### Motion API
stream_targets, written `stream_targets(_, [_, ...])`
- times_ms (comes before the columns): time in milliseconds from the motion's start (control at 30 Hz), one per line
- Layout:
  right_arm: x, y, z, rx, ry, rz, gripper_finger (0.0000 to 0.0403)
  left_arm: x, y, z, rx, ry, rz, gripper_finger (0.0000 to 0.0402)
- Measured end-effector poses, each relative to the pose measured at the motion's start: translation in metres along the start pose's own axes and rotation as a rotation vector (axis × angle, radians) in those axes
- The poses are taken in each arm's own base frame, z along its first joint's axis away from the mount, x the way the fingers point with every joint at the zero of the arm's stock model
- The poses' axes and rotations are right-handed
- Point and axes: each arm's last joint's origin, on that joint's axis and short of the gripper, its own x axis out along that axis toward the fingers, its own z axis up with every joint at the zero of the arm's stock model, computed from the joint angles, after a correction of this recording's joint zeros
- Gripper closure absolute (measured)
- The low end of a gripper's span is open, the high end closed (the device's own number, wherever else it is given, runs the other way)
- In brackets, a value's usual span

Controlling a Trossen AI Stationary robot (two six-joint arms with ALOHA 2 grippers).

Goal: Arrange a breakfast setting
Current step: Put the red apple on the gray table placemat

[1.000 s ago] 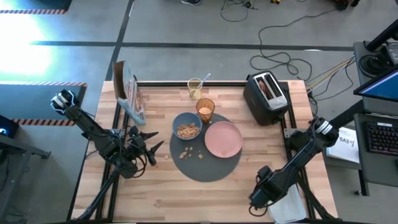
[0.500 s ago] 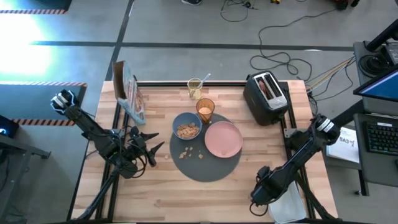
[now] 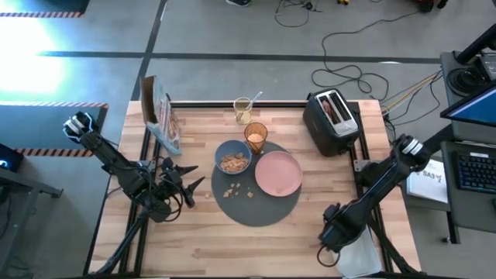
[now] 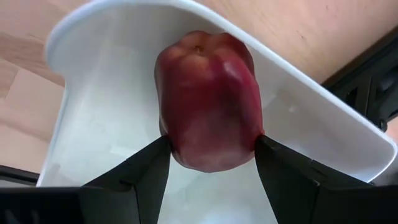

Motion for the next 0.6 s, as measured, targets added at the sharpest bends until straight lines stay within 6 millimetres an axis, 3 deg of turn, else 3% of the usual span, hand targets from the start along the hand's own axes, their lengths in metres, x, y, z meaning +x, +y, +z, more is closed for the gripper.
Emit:
stream_targets(333, [0.0085,-0.0044,0.0039,-0.046,-0.012,-0.012,0.0189,0.0000,-0.0013,0.0014,-0.024,-0.006,-0.006,0.0202])
stream_targets(600, [0.0014,0.0013,0.0013,-0.087,-0.029,0.007,0.0237,0.0000,-0.0011,0.0017,-0.025,-0.014,0.004,0.0202])
